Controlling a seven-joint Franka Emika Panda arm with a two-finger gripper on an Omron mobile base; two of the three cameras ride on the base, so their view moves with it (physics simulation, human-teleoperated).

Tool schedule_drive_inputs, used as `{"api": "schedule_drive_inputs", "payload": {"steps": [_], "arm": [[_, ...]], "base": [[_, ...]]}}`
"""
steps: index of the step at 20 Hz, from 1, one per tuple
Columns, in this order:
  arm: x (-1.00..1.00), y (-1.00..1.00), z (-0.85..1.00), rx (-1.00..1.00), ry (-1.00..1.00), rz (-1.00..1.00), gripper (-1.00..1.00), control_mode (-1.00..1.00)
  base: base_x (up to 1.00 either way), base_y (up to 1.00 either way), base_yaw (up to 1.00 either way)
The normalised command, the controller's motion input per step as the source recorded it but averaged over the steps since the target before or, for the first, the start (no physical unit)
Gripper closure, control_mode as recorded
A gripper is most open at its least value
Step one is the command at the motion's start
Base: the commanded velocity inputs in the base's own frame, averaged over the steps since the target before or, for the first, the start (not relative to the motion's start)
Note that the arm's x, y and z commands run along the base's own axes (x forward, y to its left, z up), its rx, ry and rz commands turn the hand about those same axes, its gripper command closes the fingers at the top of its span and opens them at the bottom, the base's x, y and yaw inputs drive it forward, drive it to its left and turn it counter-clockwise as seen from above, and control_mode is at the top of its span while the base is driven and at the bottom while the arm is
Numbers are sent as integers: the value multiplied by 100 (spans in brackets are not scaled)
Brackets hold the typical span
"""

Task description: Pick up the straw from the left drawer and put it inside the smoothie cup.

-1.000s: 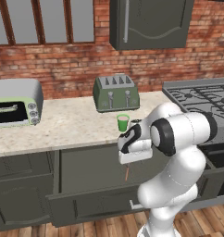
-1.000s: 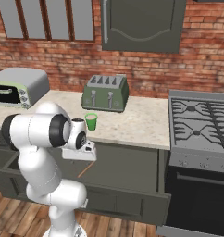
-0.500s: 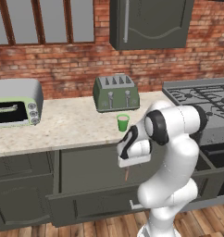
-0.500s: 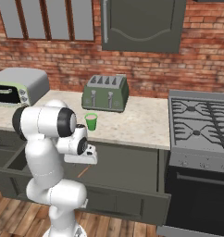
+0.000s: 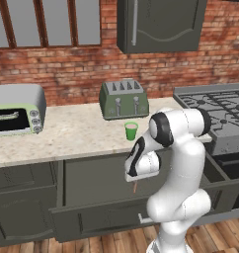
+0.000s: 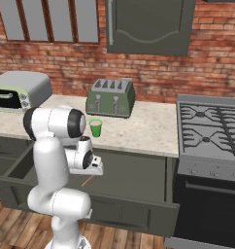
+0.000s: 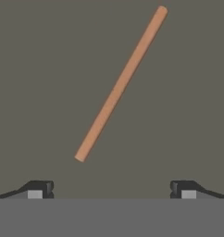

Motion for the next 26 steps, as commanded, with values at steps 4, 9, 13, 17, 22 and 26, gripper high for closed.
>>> {"api": "schedule_drive_inputs", "payload": {"steps": [4, 9, 13, 17, 22, 26], "arm": [[20, 5, -16, 0, -7, -2, -100, -100], [25, 6, -13, 0, -5, -3, -100, -100], [29, 1, -9, 0, -4, -3, -100, -100], [28, 0, -10, 0, -2, -3, -100, -100], [20, 0, -17, 0, -2, -4, -100, -100], [11, 0, -25, 0, -2, -4, -100, -100]], "base": [[0, 0, 0], [0, 0, 0], [0, 0, 0], [0, 0, 0], [0, 0, 0], [0, 0, 0]]}}
